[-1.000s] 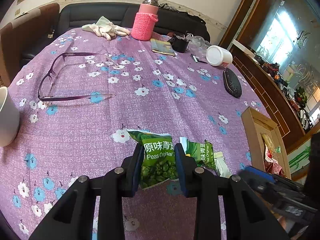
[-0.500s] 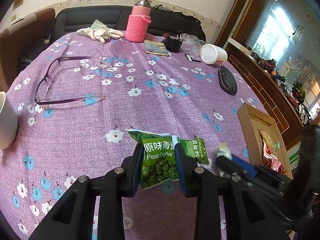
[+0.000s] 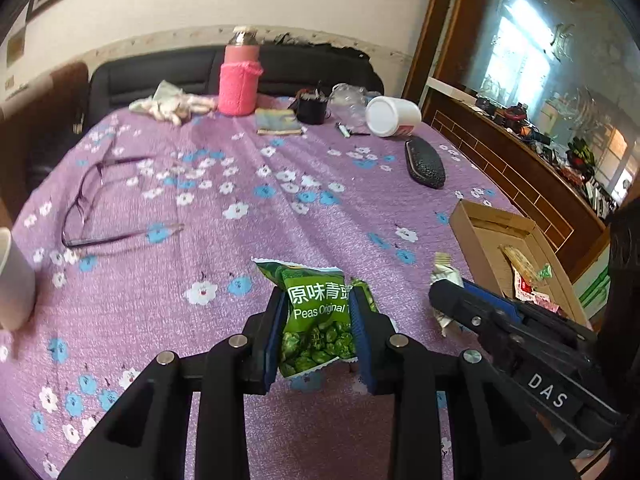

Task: Organize snacks
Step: 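Grasp a green pea packet with left while right grasps a small wrapped cake, then carry the green pea packet and wrapped cake over the cardboard tray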

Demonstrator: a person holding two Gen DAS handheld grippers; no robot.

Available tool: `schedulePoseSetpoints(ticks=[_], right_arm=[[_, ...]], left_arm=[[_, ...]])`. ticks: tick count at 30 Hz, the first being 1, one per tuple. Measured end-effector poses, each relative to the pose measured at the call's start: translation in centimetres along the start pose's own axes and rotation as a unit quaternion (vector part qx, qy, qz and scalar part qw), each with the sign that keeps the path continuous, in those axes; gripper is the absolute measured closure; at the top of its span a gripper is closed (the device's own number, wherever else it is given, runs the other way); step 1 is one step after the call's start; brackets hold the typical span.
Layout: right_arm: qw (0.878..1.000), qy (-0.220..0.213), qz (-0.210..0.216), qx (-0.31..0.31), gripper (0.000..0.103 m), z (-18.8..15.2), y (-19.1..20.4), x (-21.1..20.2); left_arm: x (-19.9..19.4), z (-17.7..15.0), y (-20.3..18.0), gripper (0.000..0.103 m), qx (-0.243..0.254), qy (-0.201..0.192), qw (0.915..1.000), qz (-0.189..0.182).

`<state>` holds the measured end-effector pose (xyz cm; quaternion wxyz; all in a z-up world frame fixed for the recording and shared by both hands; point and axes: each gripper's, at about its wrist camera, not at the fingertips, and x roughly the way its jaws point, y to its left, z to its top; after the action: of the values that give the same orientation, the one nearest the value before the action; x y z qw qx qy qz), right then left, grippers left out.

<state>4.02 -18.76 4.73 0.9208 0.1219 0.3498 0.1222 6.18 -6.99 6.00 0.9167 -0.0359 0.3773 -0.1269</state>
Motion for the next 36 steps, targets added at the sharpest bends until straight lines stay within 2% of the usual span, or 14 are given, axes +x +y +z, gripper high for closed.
schedulePoseSetpoints(ticks=[8, 18, 36], right_arm=[[1.000, -0.014, -0.001, 0.007, 0.081, 0.2, -0.3, -0.5], [1.000, -0.023, 0.004, 0.012, 0.081, 0.4, -0.5, -0.8], [0.999, -0.026, 0.008, 0.025, 0.081, 0.3, -1.0, -1.0]], left_arm=[[-1.3, -0.4, -2.1, 0.073, 0.058, -0.054, 0.9951, 0.059], [-2.0, -1.2, -4.4, 0.073, 0.112, -0.090, 0.9847, 0.098], [-2.5, -1.9, -5.8, 0.073, 0.141, -0.112, 0.9766, 0.117]])
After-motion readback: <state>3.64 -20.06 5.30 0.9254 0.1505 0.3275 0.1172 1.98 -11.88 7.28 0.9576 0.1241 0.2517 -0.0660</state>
